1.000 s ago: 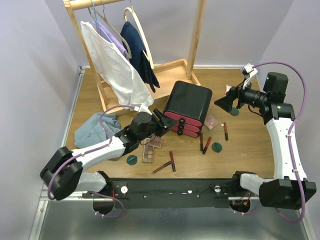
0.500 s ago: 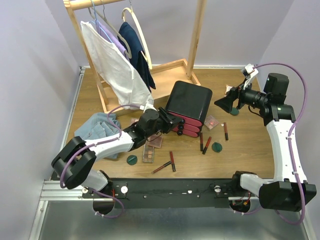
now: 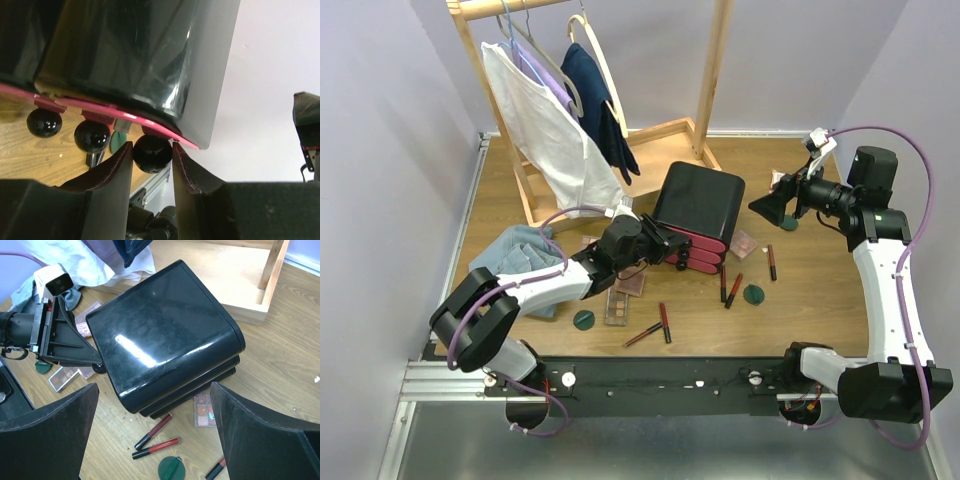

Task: Organize the makeup
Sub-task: Open the drawer in the storage box, then pick up the makeup tool from the center of the board, then place the makeup tool in the drawer.

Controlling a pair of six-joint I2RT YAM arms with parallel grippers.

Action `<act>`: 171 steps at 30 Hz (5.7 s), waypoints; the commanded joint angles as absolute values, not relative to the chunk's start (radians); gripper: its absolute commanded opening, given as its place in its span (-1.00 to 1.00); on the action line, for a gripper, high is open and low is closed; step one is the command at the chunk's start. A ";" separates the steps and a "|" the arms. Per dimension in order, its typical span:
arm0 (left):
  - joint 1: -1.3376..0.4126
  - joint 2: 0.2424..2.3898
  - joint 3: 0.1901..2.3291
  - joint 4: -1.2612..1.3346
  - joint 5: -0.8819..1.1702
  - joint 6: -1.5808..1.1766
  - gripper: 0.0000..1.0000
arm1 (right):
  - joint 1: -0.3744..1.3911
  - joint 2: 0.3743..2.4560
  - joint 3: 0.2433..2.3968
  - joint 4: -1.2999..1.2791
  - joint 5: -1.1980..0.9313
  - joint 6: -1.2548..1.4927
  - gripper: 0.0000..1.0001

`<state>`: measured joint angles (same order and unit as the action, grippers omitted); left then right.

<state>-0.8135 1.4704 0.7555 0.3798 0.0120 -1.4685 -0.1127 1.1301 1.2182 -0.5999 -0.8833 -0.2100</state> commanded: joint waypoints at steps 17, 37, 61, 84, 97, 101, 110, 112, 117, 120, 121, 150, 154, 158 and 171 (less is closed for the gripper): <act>-0.821 1.196 0.584 0.265 0.201 -1.462 -0.15 | -0.129 1.137 1.132 -0.535 -0.755 -0.126 1.00; -0.756 0.971 0.604 -0.043 0.156 -1.283 0.78 | -0.175 1.477 1.181 -0.549 -0.305 0.080 0.12; -0.512 0.746 0.592 -0.532 0.069 -0.991 0.83 | -0.249 2.026 1.456 -0.612 -0.095 -0.074 -0.16; -0.497 0.546 0.495 -0.747 -0.038 -1.061 0.83 | -0.249 1.653 1.273 -0.580 -0.504 -0.248 -0.99; -0.494 0.549 0.497 -0.765 -0.075 -1.088 0.83 | -0.249 1.217 1.178 -0.649 -0.868 -0.397 -0.99; -0.494 0.531 0.495 -0.770 -0.095 -1.098 0.83 | -0.242 1.170 1.189 -0.704 -1.014 -0.448 -0.99; -0.495 0.488 0.485 -0.779 -0.110 -1.120 0.83 | -0.147 1.098 1.170 -0.680 -1.181 -0.480 -0.99; -0.495 0.480 0.483 -0.779 -0.112 -1.124 0.83 | -0.068 1.098 1.170 -0.676 -1.151 -0.483 -0.99; -0.495 0.471 0.483 -0.788 -0.114 -1.127 0.83 | 0.110 1.117 1.172 -0.647 -1.100 -0.477 -0.99; -0.495 0.465 0.485 -0.792 -0.118 -1.132 0.82 | 0.178 1.137 1.187 -0.635 -1.085 -0.485 -0.99; -0.495 0.463 0.485 -0.793 -0.118 -1.131 0.83 | 0.196 1.144 1.193 -0.655 -1.066 -0.497 -0.99; -0.494 0.411 0.477 -0.821 -0.146 -1.160 0.83 | 0.566 1.445 1.365 -0.647 -0.677 -0.710 -0.99; -0.495 0.408 0.477 -0.824 -0.144 -1.161 0.83 | 0.595 1.463 1.355 -0.624 -0.635 -0.703 -0.75; -0.494 0.405 0.477 -0.822 -0.132 -1.160 0.83 | 0.598 1.476 1.342 -0.589 -0.568 -0.674 -0.32; -0.494 0.416 0.489 -0.877 -0.054 -1.184 0.83 | 0.592 1.414 1.428 -0.494 -0.439 -0.508 0.61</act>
